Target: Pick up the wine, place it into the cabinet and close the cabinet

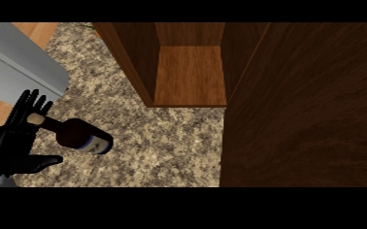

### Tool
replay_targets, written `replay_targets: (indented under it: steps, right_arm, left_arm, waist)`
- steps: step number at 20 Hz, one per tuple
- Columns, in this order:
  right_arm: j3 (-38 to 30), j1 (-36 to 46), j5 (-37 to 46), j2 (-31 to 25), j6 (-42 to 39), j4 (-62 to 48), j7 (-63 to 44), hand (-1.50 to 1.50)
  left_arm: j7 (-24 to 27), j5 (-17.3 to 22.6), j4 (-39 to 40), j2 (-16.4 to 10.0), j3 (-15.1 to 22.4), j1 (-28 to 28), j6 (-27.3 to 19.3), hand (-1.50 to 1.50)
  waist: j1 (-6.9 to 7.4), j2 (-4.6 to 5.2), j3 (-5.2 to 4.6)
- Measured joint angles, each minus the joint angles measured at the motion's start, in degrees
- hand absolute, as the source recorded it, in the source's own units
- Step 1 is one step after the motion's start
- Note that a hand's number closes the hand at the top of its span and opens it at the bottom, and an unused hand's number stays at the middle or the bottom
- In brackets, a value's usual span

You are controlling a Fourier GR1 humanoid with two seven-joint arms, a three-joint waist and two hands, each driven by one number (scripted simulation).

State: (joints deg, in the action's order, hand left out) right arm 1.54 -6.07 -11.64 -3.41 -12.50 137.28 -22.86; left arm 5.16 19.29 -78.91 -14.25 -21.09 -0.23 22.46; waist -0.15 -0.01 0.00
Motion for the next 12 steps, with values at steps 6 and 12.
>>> replay_targets:
  steps: [6, 12]
  right_arm:
    - [0.31, 1.04, 0.38, 0.41, 0.64, 0.32, -1.13, -1.50]
    - [0.20, 1.67, 0.41, 0.62, 1.04, 0.22, -1.78, -1.50]
  left_arm:
    - [4.96, -2.66, 7.56, 0.10, 0.84, -1.54, 1.38, -1.50]
    - [8.84, -4.05, 14.81, -0.49, 1.28, -3.64, 2.86, -1.50]
  waist:
    - [0.00, 0.00, -0.02]
    - [-0.02, 0.01, -0.01]
